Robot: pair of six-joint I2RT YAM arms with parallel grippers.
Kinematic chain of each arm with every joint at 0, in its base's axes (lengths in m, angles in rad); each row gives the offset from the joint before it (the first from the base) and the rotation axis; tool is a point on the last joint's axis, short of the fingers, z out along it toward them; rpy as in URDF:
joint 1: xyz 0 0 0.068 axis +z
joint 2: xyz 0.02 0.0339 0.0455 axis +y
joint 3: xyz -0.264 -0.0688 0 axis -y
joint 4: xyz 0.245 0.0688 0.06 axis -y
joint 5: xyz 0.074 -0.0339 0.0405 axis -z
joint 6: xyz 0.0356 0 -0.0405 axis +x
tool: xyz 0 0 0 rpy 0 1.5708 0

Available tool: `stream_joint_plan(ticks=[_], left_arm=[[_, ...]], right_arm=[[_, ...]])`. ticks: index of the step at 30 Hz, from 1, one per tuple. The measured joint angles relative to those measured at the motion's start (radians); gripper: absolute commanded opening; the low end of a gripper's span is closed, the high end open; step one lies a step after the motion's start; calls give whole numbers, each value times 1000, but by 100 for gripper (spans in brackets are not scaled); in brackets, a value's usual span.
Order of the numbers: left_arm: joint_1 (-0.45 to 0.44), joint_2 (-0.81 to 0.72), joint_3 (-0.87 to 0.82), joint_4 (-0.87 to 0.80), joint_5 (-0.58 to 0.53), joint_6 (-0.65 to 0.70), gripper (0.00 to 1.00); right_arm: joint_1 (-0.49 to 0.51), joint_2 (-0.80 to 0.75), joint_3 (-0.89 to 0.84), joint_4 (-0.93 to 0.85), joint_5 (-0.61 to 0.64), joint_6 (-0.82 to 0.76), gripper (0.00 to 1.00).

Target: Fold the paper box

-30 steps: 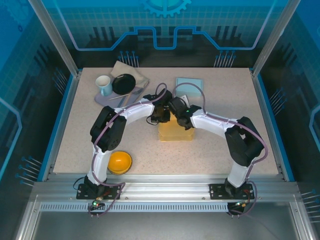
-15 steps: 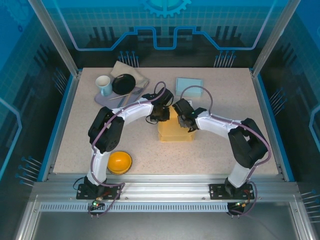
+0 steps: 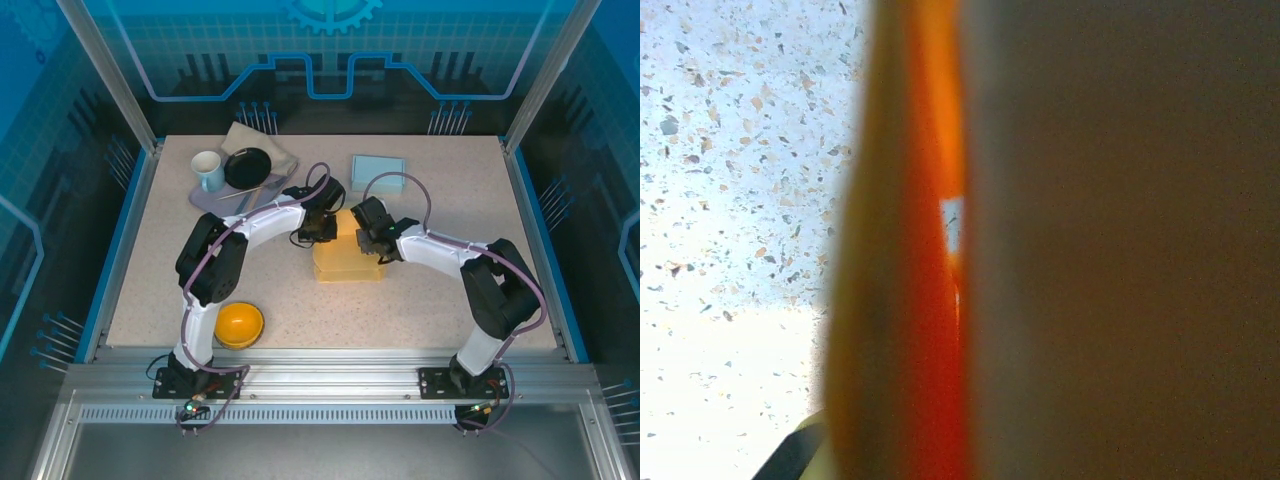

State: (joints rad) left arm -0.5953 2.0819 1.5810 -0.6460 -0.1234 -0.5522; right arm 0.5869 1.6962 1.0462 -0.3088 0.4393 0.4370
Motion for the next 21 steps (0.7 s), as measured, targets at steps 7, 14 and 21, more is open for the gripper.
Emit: stream_joint_plan(ticks=[7, 14, 21], left_arm=[[0, 0, 0, 5, 2, 0, 2], [0, 0, 0, 8, 18, -10, 2], [-7, -1, 0, 35, 57, -45, 2]], right_arm=[[-39, 0, 0, 35, -29, -64, 25], [-44, 2, 1, 40, -10, -93, 22], [-10, 112, 129, -115, 240, 41, 17]])
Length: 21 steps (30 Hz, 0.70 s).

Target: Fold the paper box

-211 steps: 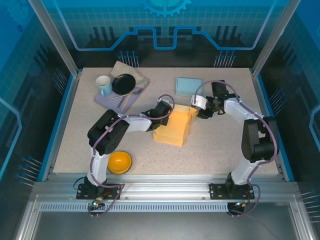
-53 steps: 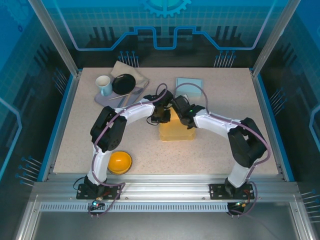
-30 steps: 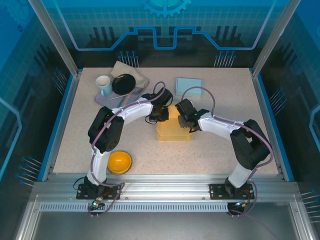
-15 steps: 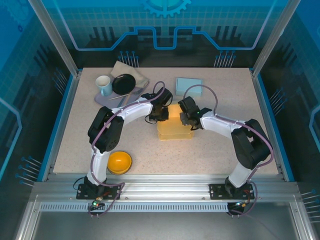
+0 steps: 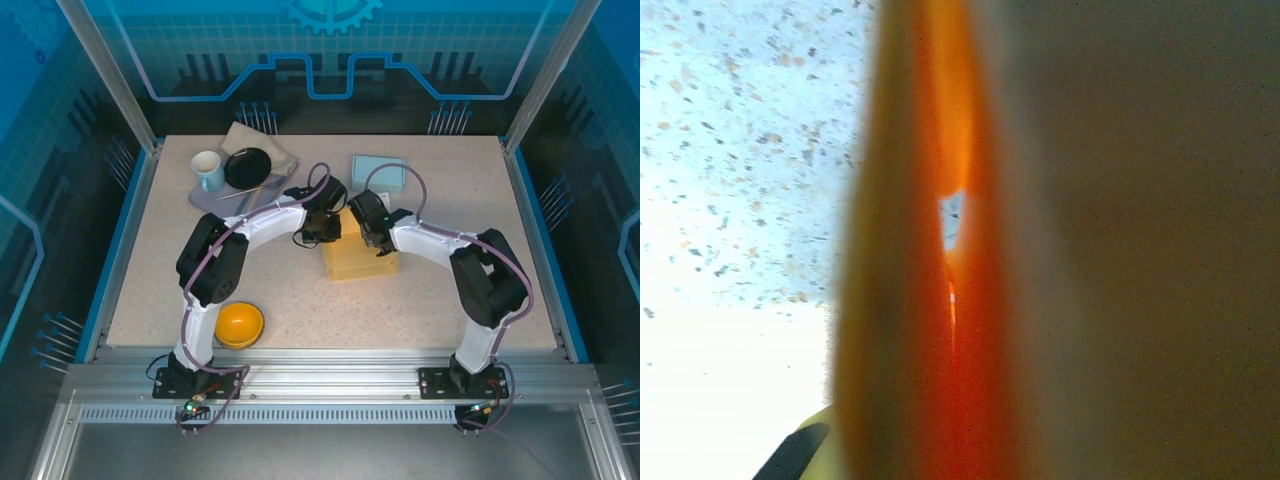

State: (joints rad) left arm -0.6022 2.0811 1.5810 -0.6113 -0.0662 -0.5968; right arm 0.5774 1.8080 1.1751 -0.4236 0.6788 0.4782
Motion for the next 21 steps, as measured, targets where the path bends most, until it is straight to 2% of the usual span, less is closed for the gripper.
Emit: stream_joint_plan(ticks=[4, 8, 11, 12, 13, 21], left_arm=[[-6, -1, 0, 31, 12, -8, 2], [-7, -2, 0, 57, 32, -8, 2], [-7, -3, 0, 68, 49, -7, 2], [-5, -3, 0, 70, 56, -7, 2], [-3, -3, 0, 71, 60, -7, 2], [20, -3, 0, 60, 85, -7, 2]], right_arm=[[18, 36, 68, -111, 109, 95, 16], [24, 38, 92, -180, 153, 172, 15], [25, 43, 107, -213, 162, 209, 9], [25, 48, 115, -220, 161, 219, 2], [25, 55, 124, -227, 157, 232, 0], [32, 124, 191, -278, 147, 323, 1]])
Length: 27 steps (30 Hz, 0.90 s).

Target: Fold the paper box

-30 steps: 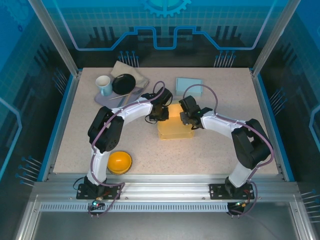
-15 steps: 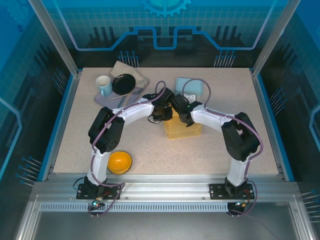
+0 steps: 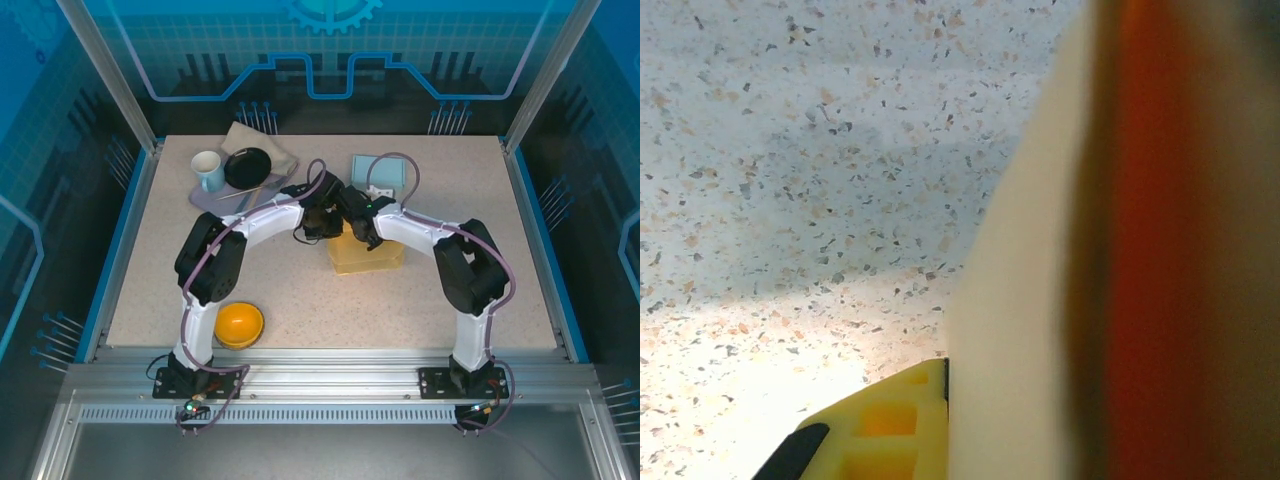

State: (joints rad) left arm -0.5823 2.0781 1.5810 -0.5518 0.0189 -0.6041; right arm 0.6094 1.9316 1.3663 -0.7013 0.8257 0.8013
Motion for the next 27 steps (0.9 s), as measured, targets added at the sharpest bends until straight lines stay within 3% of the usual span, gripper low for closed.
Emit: stream_joint_plan(ticks=[2, 6, 9, 23, 27], left_arm=[[2, 0, 0, -4, 5, 0, 2], [-3, 0, -3, -19, -4, -1, 2], [-15, 0, -7, -48, -22, -20, 2], [-19, 0, -8, -72, -57, -45, 2], [-19, 0, -8, -72, -60, -45, 2]], right_arm=[[2, 5, 3, -6, -4, 21, 4], [2, -4, -26, 35, -34, 24, 23], [-5, -48, -118, 117, -85, -9, 31], [-66, -331, -280, 264, -339, -182, 50], [-103, -411, -317, 288, -445, -260, 50]])
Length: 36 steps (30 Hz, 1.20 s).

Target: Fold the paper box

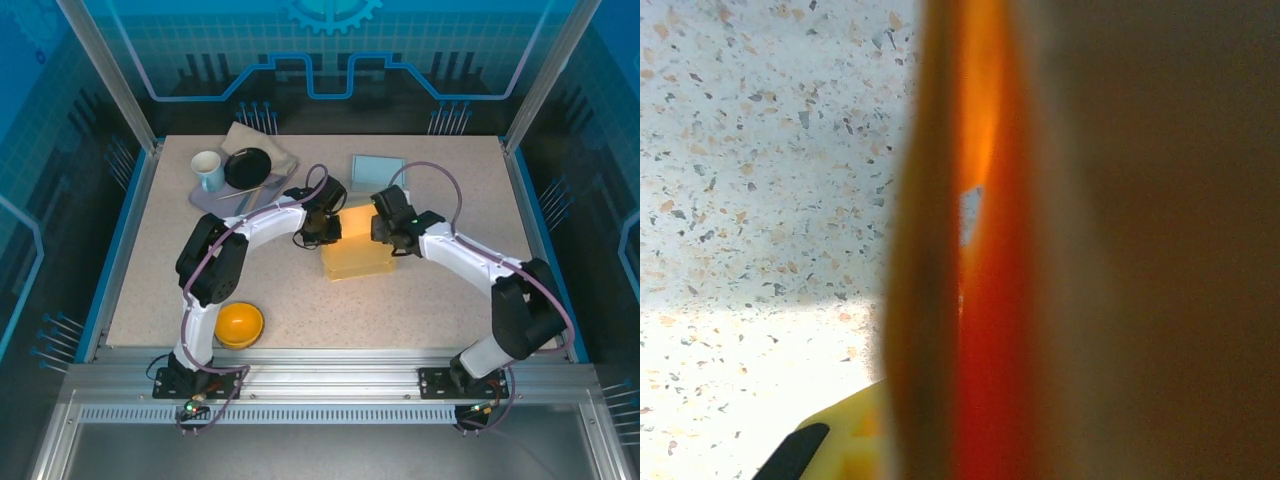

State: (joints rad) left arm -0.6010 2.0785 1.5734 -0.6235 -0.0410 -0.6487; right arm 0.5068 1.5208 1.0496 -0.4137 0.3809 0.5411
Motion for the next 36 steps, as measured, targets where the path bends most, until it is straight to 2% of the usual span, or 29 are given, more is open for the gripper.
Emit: stream_joint_plan(ticks=[5, 12, 21, 29, 32, 34, 36], left_arm=[[0, 0, 0, 0, -18, 12, 2], [1, -6, -29, -1, -23, 67, 2], [1, -8, -30, -31, -26, 124, 2], [2, -8, -30, -44, -25, 132, 2], [2, -8, -30, -47, -24, 132, 2], [2, -8, -30, -53, -22, 132, 3], [2, -8, -30, -59, -22, 132, 3]], right_arm=[[-75, -45, -12, 43, -154, -109, 43], [-256, -53, -30, 95, -397, -221, 30], [-274, -18, -44, 147, -636, -298, 27], [-274, 63, -54, 163, -703, -325, 19], [-274, 84, -54, 171, -704, -326, 14], [-274, 92, -54, 176, -700, -326, 8], [-266, 97, -52, 177, -676, -327, 7]])
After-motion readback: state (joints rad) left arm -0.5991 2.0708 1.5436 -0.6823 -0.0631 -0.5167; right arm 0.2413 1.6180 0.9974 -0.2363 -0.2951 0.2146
